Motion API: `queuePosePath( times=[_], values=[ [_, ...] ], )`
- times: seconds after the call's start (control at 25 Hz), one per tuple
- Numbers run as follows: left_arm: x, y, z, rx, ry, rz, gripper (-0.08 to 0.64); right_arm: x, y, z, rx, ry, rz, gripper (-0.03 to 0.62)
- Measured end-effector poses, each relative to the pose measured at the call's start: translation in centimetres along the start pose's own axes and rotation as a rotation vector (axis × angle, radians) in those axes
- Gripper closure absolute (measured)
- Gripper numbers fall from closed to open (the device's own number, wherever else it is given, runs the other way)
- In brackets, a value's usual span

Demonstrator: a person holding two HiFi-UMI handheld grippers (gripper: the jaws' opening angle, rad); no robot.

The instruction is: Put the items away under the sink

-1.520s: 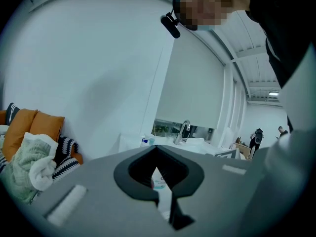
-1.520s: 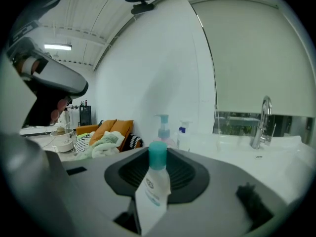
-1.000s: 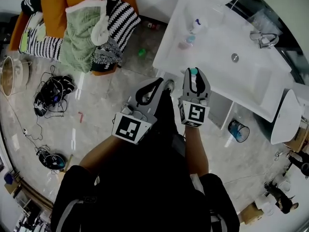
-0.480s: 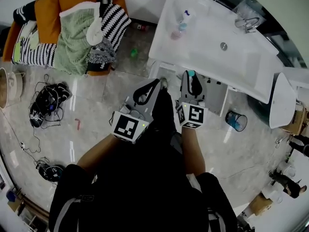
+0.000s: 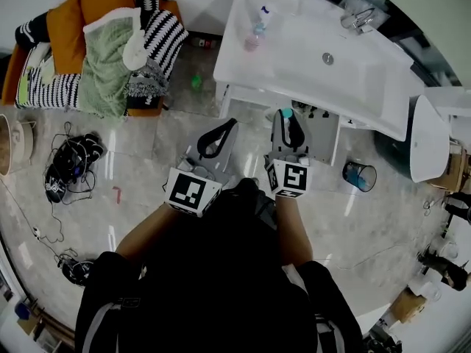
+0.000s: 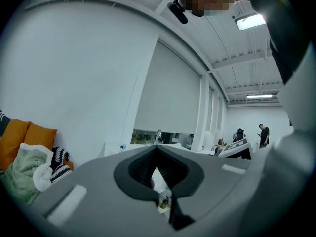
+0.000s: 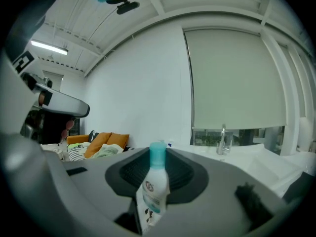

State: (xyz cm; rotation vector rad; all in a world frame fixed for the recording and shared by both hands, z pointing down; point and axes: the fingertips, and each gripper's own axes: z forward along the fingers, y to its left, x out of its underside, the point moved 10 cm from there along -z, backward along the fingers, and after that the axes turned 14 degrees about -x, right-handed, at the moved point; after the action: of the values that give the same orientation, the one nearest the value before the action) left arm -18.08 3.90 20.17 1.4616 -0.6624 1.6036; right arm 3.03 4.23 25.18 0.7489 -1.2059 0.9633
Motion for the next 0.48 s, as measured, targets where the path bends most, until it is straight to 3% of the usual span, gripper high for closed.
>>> queuePosePath(
  times=[0.48],
  values=[
    [0.9, -8.7, -0.9, -0.029, -0.016, 0.030, 0.553, 1.3, -3.3, -9.8, -0.015, 0.001, -0.029, 0.486]
  ],
)
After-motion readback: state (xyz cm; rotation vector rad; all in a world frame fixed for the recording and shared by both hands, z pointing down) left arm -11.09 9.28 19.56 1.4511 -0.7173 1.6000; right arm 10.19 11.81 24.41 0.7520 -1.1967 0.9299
